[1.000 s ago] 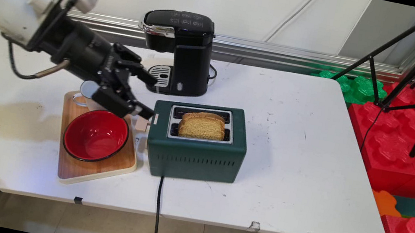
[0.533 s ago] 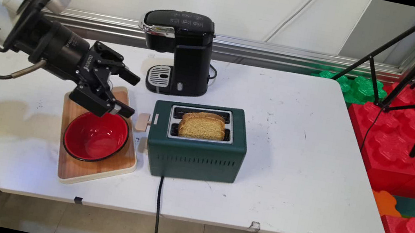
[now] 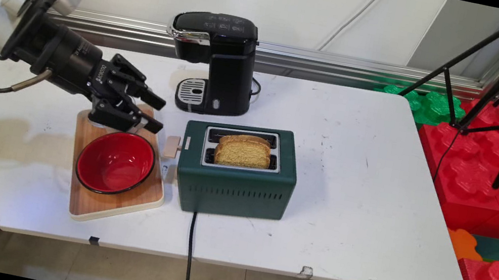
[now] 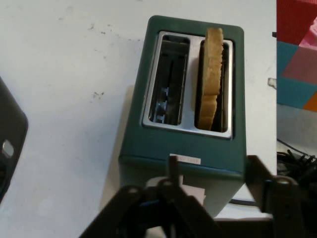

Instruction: Press the toaster switch

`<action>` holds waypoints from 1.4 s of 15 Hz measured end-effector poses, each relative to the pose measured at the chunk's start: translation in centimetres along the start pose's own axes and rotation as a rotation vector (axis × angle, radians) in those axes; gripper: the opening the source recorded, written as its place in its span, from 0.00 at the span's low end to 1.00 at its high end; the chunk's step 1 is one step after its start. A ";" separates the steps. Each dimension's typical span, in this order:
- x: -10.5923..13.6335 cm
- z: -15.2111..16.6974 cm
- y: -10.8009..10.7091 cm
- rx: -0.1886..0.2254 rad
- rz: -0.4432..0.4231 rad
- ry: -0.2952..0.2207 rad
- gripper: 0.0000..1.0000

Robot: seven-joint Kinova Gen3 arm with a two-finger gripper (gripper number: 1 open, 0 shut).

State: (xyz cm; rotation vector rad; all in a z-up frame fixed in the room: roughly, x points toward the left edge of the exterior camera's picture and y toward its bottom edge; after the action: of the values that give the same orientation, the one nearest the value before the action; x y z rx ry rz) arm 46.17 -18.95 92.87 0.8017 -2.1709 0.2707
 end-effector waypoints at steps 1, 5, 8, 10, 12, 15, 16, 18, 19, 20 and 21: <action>-0.1 0.0 -0.1 0.000 -0.003 -0.004 0.00; -0.1 0.5 -0.3 -0.015 -0.029 -0.031 0.00; -0.1 1.1 -0.6 -0.021 -0.048 -0.061 0.00; -0.1 1.5 -0.7 -0.025 -0.059 -0.080 0.00; -0.1 2.1 -0.9 -0.025 -0.070 -0.096 0.00; -0.1 3.0 -1.3 -0.019 -0.088 -0.110 0.00; -0.1 3.3 -1.5 -0.017 -0.094 -0.114 0.00; -0.1 4.0 -1.7 -0.016 -0.104 -0.121 0.00; -0.2 4.2 -1.8 -0.017 -0.109 -0.124 0.00; -0.3 4.6 -1.8 -0.017 -0.115 -0.128 0.00; -0.3 4.9 -1.9 -0.018 -0.119 -0.131 0.00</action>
State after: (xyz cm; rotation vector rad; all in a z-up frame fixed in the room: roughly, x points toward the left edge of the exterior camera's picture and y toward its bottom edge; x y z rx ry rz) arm 44.53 -22.42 89.22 0.9576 -2.2334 0.1416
